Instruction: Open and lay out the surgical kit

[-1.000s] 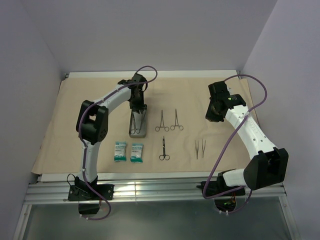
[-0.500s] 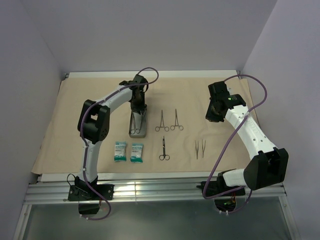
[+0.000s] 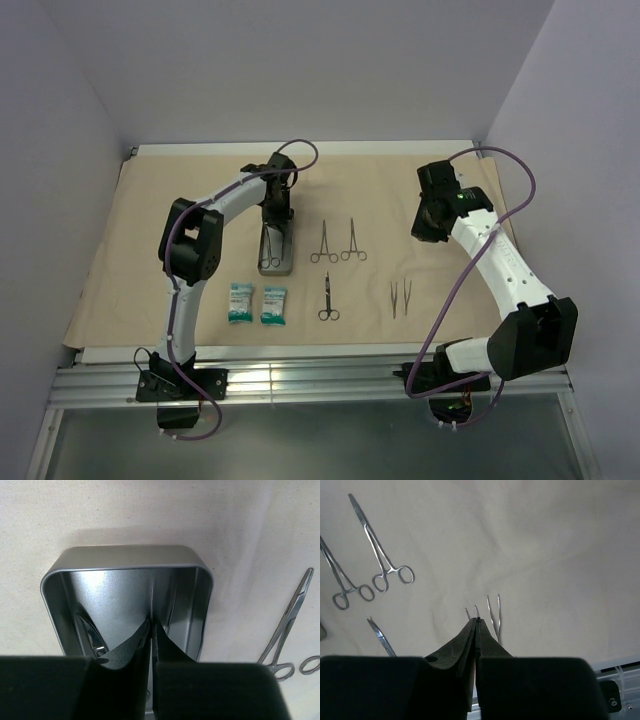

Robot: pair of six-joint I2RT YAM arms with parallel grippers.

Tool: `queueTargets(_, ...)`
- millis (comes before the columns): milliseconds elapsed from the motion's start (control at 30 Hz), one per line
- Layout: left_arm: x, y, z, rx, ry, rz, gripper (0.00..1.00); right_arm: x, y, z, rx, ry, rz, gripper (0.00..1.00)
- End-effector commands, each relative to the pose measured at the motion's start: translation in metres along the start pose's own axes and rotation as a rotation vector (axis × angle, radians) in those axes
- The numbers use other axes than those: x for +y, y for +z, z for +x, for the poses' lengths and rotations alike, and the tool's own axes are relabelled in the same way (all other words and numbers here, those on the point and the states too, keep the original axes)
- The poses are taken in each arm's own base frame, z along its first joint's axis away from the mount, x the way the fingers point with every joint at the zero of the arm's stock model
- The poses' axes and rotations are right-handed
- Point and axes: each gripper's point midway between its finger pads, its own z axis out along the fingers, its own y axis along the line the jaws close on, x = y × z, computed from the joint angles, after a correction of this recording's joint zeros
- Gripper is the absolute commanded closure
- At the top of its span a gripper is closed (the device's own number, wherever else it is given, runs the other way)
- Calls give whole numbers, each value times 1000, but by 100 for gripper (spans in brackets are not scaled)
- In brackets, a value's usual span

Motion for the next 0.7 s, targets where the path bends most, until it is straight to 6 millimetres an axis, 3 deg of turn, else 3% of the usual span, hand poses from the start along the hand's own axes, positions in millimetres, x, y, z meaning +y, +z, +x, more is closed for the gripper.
queueTargets(0, -2, 7, 7, 24, 15, 3, 90, 4, -16, -16, -60, 13, -18, 94)
queueTargets(167, -7, -7, 1, 2, 1, 17, 97, 5, -20, -16, -68, 12, -31, 94)
queueTargets(433, -8, -67, -38, -139, -59, -19, 100, 4, -26, -11, -74, 4, -57, 94)
queueTargets(667, -7, -104, -41, -187, -113, -8, 100, -1, -38, -10, -97, -5, -70, 94)
